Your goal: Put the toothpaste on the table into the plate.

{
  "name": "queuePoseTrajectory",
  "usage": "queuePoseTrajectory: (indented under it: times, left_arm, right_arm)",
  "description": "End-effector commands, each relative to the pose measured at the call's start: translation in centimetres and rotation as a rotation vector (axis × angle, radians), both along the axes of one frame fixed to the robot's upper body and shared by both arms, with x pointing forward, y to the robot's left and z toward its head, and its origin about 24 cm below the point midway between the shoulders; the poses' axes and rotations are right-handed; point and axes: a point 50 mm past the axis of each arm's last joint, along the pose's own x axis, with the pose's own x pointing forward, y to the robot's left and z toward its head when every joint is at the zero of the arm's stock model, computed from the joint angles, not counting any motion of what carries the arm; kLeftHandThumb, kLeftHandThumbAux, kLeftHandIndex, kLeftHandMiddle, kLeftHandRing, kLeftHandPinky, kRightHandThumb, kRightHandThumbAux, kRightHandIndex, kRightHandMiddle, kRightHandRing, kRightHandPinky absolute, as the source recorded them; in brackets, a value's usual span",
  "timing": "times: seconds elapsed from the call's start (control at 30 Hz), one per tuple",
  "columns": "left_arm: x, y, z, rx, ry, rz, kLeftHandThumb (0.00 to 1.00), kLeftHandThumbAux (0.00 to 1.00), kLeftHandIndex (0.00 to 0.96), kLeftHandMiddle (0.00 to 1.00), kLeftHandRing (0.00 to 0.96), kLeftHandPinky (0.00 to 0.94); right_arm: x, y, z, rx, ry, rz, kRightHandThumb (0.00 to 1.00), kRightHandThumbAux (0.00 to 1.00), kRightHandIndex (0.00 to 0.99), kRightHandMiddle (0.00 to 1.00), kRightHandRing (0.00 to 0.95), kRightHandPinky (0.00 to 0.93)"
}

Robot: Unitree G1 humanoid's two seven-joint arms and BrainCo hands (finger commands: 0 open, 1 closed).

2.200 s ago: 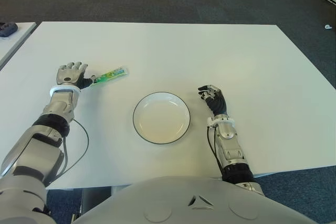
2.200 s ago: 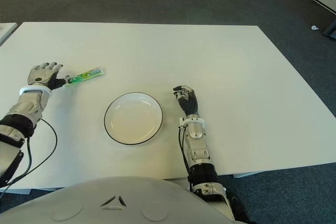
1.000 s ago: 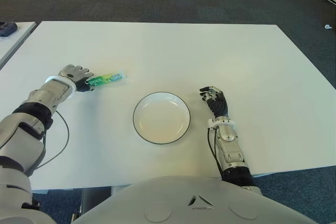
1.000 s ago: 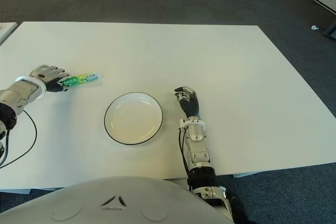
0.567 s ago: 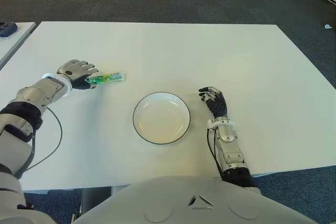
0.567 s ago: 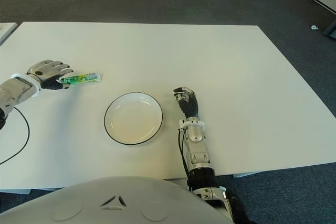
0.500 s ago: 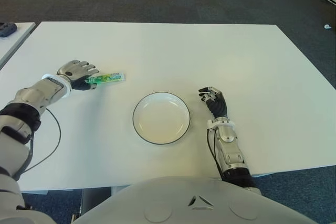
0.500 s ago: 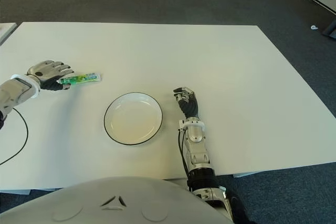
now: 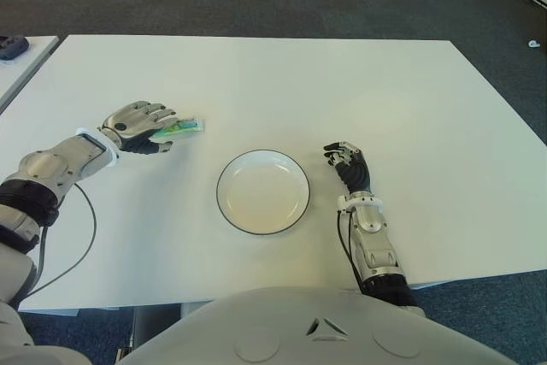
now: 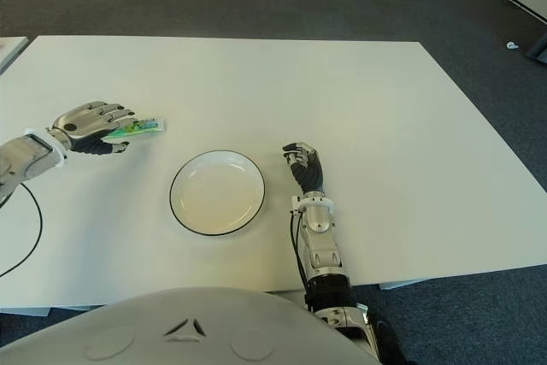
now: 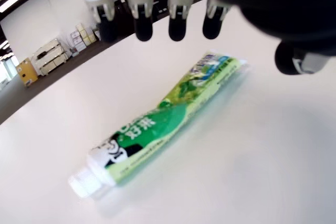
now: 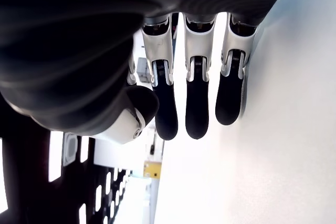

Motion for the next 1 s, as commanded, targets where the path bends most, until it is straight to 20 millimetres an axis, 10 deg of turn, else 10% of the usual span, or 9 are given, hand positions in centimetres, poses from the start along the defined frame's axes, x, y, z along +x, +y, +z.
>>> queuePoseTrajectory:
  times: [0.03, 1.0]
  left_arm:
    - [-0.3, 0.1, -0.5, -0.013, 0.020, 0.003, 0.486, 0.159, 0.000, 0.000, 0.000, 0.000]
    - [0.3, 2.3, -2.5, -0.029, 0.090, 0.215, 0.496, 0.181, 0.000, 0.000, 0.000, 0.000]
  right_arm:
    - [-0.3, 0.0, -0.4, 0.005, 0.028, -0.007, 0.710, 0.733, 0.417, 0.396, 0.382, 0.398]
    - [-0.6, -0.5, -0.3, 0.017, 0.022, -0.015, 0.708, 0.732, 0.418, 0.401, 0.387, 0.406]
